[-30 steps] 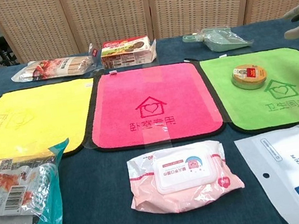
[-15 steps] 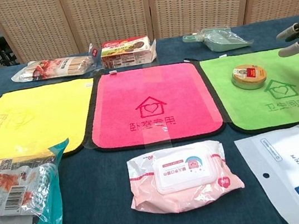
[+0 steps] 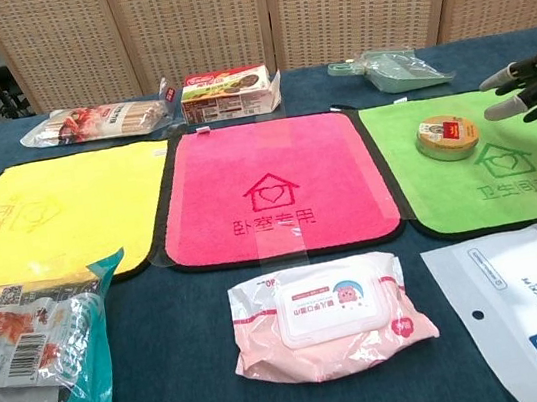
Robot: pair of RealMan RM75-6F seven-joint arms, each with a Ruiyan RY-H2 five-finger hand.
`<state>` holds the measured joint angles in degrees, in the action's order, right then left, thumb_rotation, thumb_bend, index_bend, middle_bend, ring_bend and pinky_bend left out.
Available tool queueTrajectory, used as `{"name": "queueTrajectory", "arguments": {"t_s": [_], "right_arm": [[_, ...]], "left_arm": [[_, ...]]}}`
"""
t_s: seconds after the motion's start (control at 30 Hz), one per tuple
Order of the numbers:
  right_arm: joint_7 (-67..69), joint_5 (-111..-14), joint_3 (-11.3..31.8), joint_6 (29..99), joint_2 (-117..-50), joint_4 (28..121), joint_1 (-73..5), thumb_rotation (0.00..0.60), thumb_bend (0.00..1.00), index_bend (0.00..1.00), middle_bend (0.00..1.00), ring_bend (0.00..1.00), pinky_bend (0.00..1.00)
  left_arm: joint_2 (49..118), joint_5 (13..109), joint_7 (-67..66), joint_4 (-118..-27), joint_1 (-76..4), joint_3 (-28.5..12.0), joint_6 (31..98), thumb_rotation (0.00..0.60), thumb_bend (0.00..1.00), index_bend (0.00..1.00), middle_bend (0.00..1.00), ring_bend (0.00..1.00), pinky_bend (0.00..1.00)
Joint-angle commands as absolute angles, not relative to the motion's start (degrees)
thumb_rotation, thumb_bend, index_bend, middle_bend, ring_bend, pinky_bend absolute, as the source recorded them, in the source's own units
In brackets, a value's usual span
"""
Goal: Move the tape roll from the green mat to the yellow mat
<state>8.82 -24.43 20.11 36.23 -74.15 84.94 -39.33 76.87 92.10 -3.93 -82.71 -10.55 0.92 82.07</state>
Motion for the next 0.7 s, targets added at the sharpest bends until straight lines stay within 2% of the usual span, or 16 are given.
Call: {"name": "queueTrajectory", "arguments": {"t_s": [0.03,0.7], "right_arm": [[9.00,-24.53,19.98,35.82,-74.39,85.09,-39.67,0.600,0.39,0.13,0.03,0.00,0.07],[9.62,-26.19,19.33,35.64,-75.37,87.07,-41.81,0.600,0.39,0.14,0.04,0.00,0.07]], "left_arm": [[76.89,92.15,-3.95,-82.70,-10.57,0.94,82.08,0.600,0.39,0.08,0.00,0.00,0.00],[77.16,92.51,-4.04,-82.66,-10.78,1.37,81.77,0.600,0.39,0.08,0.00,0.00,0.00]]}}
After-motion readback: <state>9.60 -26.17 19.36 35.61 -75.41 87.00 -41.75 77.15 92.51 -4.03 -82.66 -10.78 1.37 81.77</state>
